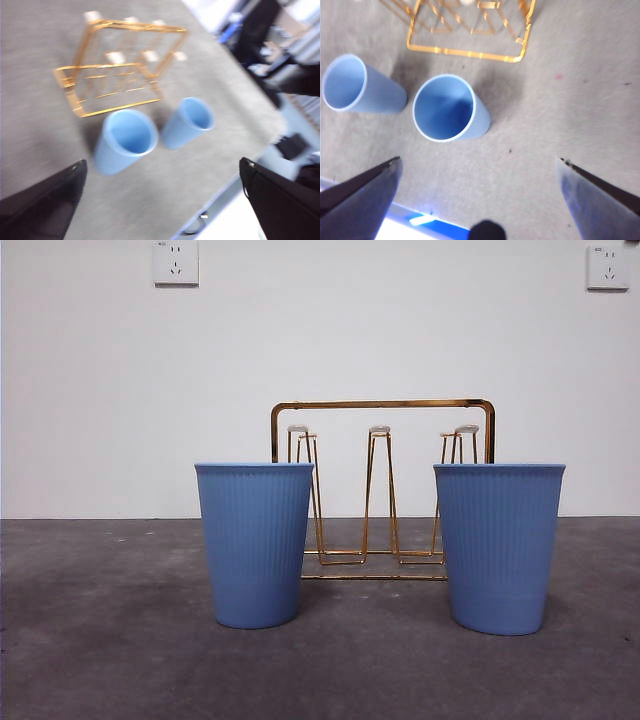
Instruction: Pick up cup 1,put cup 1 in the cup rack,pick up cup 2,put cup 2 in the cup rack
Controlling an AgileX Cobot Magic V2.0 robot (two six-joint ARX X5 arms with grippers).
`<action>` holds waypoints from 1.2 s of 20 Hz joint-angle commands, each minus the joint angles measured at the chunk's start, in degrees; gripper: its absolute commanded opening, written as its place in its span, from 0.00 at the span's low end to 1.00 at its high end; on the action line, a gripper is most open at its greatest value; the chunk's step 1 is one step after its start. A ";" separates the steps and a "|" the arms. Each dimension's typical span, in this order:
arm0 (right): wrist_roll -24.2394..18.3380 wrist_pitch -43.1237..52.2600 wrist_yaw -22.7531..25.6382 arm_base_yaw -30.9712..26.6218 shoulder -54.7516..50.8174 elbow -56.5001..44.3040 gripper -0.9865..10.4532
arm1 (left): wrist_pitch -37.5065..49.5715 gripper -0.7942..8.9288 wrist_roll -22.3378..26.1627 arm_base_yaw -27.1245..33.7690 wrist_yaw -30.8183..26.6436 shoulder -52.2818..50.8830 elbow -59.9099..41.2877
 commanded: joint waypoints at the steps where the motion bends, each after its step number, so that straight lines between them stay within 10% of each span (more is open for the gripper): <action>1: 0.02 2.29 -0.15 2.60 4.39 0.09 0.55 | 3.50 0.77 -2.51 -0.15 4.52 0.81 0.00; 16: 6.08 15.72 11.54 15.72 29.62 0.09 0.43 | 6.80 0.77 -6.40 -2.27 11.41 3.87 0.00; 24: 5.14 16.92 8.98 16.02 32.30 0.09 0.07 | 6.80 0.77 -6.93 -3.10 11.26 5.11 0.00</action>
